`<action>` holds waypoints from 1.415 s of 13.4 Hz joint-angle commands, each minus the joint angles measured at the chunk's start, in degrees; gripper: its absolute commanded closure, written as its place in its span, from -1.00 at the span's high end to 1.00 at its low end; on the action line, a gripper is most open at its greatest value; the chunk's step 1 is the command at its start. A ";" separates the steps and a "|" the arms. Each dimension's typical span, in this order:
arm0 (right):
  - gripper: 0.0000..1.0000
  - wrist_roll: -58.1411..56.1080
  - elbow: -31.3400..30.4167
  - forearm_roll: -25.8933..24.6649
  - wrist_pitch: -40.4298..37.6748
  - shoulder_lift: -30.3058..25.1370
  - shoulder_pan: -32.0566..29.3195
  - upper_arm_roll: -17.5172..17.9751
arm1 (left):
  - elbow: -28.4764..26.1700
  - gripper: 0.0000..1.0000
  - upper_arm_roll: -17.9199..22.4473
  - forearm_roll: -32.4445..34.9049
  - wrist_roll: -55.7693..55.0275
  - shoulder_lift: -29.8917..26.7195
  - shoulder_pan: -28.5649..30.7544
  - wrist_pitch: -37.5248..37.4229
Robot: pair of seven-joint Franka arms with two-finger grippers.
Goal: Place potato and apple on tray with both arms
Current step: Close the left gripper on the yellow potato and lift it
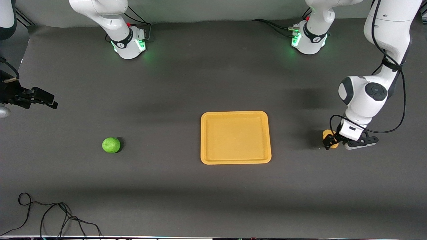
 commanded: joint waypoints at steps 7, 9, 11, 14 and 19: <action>1.00 -0.33 0.21 -0.75 -0.38 -0.10 -0.02 0.03 | -0.96 -0.33 0.35 1.04 -1.45 2.94 0.07 3.29; 1.00 -0.33 0.12 -0.75 -0.47 -0.19 -0.02 0.03 | -0.09 -0.50 0.35 0.87 -1.89 2.59 -0.01 1.98; 1.00 -0.33 0.12 -0.75 -0.47 -0.19 -0.02 0.03 | 2.62 -0.58 0.35 0.34 -3.19 1.46 -0.89 -5.36; 1.00 -0.33 0.12 -0.75 -0.47 -0.19 -0.02 0.03 | 6.85 -0.58 0.61 1.13 -11.53 -2.40 -5.98 -18.90; 1.00 -0.51 0.21 -0.75 -0.47 -0.19 -0.37 0.03 | 21.41 -0.59 -0.09 3.41 -18.65 -10.15 -13.10 -53.52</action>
